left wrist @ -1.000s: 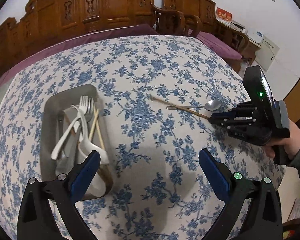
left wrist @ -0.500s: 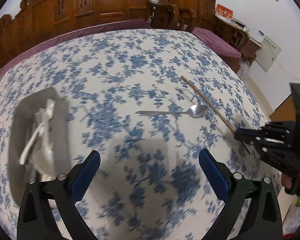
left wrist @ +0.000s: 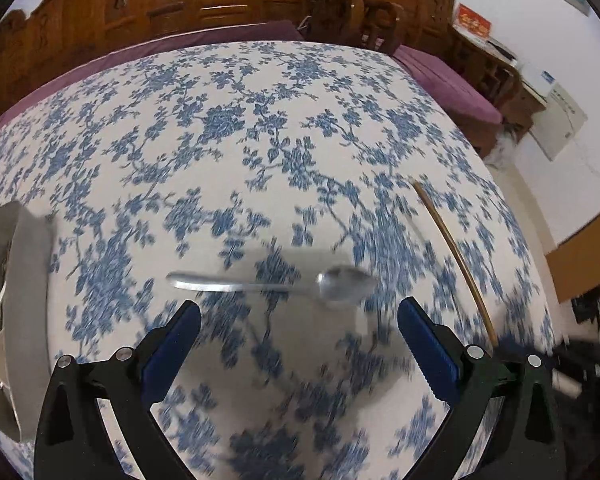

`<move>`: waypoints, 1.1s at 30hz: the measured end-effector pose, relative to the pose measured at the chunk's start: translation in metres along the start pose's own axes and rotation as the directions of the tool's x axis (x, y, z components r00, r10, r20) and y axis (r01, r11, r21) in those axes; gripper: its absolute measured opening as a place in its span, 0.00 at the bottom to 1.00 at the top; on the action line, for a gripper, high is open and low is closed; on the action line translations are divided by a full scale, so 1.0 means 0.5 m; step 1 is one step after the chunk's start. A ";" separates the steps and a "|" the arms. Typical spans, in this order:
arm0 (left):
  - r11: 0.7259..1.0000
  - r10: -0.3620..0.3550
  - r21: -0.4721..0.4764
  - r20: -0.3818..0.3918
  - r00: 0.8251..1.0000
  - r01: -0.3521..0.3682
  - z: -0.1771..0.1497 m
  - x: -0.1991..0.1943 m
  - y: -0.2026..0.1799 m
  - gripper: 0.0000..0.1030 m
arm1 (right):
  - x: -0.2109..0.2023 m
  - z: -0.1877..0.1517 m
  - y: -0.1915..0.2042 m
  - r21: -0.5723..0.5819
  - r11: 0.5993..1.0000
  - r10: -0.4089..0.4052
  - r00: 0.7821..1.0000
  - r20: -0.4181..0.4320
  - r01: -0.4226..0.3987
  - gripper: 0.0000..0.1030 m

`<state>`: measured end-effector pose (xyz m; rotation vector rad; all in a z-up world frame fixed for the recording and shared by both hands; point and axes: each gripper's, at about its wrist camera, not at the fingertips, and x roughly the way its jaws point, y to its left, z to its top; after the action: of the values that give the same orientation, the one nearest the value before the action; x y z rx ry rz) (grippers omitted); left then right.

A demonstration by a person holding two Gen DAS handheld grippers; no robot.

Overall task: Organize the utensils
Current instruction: 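Grasp the metal spoon with the left gripper while the right gripper holds the chopstick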

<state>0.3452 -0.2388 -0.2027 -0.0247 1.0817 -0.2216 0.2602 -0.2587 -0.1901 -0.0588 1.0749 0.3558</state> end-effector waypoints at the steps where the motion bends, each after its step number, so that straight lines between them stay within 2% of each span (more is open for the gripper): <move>1: 1.000 0.012 -0.007 0.001 1.000 -0.012 0.009 0.009 -0.005 0.92 | -0.001 -0.001 -0.002 0.005 1.000 0.001 1.000 0.002 -0.001 0.05; 5: 0.996 0.091 0.000 -0.004 0.996 -0.091 0.041 0.050 -0.025 0.92 | -0.002 -0.007 -0.008 0.025 1.000 0.009 1.000 0.009 -0.009 0.06; 8: 0.993 0.118 -0.005 -0.014 0.993 -0.119 0.053 0.072 -0.030 0.92 | -0.001 -0.007 -0.009 0.029 0.999 0.015 1.000 0.011 -0.016 0.05; 11: 0.986 0.167 0.024 -0.065 0.984 -0.165 0.055 0.100 -0.032 0.92 | -0.001 -0.007 -0.007 0.031 0.999 0.023 1.000 0.016 -0.023 0.06; 15: 0.984 0.178 0.051 -0.103 0.979 -0.173 0.032 0.100 -0.024 0.89 | 0.002 -0.005 -0.003 0.030 0.999 0.033 0.999 0.021 -0.033 0.06; 20: 0.989 0.146 0.023 -0.129 0.981 -0.144 -0.005 0.079 0.010 0.81 | 0.005 -0.002 0.010 0.029 0.999 0.046 0.998 0.032 -0.046 0.06; 26: 0.991 0.136 0.033 -0.117 0.984 -0.133 -0.018 0.060 0.029 0.65 | 0.005 0.001 0.028 0.017 0.998 0.053 0.998 0.035 -0.054 0.06; 29: 0.992 0.128 0.036 -0.112 0.985 -0.125 -0.021 0.052 0.036 0.49 | 0.001 0.001 0.028 0.016 0.998 0.053 0.998 0.037 -0.054 0.06; 31: 0.991 0.128 0.044 -0.111 0.985 -0.124 -0.021 0.048 0.042 0.31 | 0.001 0.000 0.027 0.018 0.998 0.052 0.998 0.035 -0.053 0.06; 33: 0.994 0.110 0.041 -0.118 0.987 -0.106 -0.021 0.043 0.050 0.27 | 0.001 0.000 0.029 0.019 0.998 0.052 0.998 0.035 -0.053 0.06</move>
<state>0.3497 -0.2175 -0.2296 0.0789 1.1950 -0.1452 0.2560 -0.2451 -0.1889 -0.0065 1.0476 0.3923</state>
